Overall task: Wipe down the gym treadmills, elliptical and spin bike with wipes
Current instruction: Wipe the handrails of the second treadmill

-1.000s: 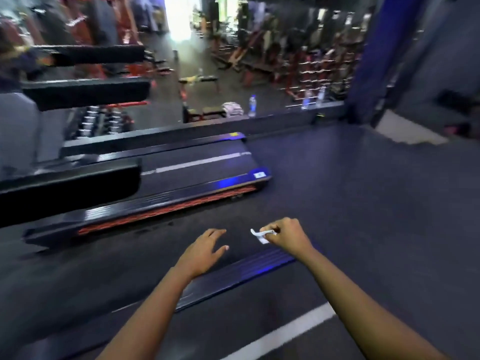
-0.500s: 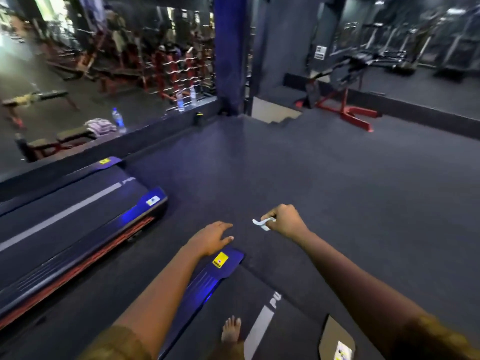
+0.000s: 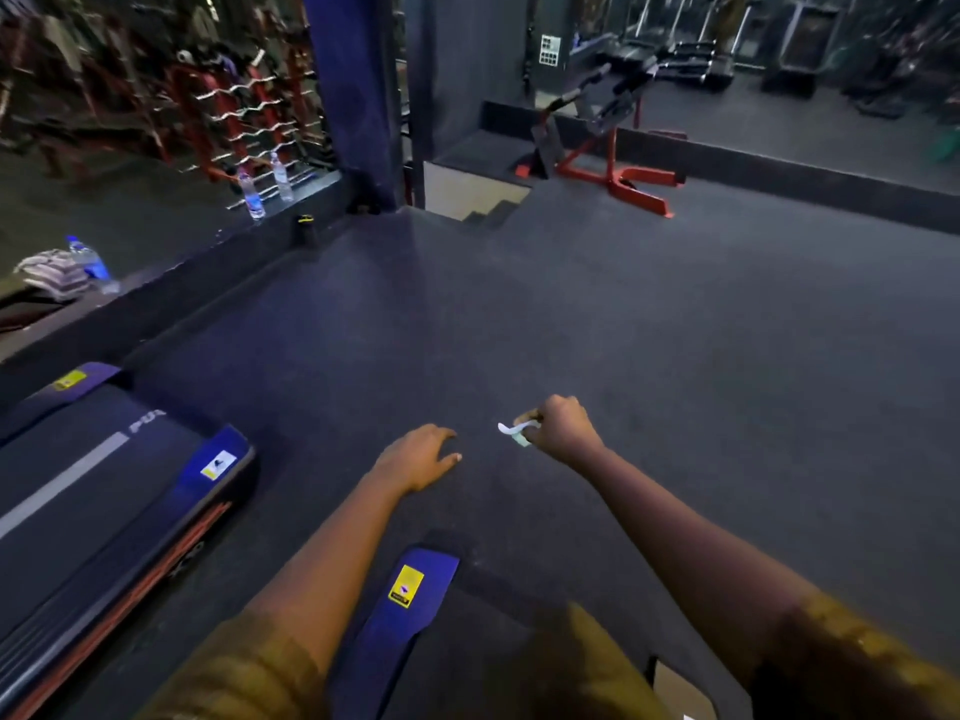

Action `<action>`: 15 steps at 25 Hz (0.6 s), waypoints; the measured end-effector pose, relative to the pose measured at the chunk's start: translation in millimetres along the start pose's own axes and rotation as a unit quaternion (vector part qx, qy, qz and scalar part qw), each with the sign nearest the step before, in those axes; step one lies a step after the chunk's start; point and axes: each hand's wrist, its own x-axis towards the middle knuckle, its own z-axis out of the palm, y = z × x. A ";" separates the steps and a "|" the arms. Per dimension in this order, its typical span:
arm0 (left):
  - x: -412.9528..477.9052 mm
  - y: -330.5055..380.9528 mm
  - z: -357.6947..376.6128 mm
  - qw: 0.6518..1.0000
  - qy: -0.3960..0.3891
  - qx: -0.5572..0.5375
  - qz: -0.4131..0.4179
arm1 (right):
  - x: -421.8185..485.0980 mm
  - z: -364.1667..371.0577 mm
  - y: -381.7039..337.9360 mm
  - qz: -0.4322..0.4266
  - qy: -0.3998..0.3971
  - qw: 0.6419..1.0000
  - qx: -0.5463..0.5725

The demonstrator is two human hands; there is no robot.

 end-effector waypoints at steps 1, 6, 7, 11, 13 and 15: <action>13.8 -3.6 -2.2 1.000 -0.004 0.000 -0.003 | 12.7 1.3 2.3 0.003 -0.001 1.000 0.008; 78.2 -43.9 13.8 0.999 0.005 -0.009 -0.030 | 104.5 37.3 7.4 -0.040 -0.023 0.999 0.013; 91.4 -54.5 21.4 0.999 0.019 -0.011 -0.041 | 126.9 50.5 7.9 -0.060 -0.034 0.998 0.010; 148.8 -90.2 56.5 0.994 0.043 -0.016 -0.095 | 219.5 103.2 24.4 -0.118 -0.090 0.988 -0.036; 194.9 -111.7 76.2 0.990 0.060 -0.014 -0.129 | 277.0 129.8 47.5 -0.158 -0.097 0.982 -0.047; 241.7 -124.8 90.8 0.983 0.077 -0.024 -0.165 | 330.1 150.6 76.1 -0.192 -0.087 0.977 -0.034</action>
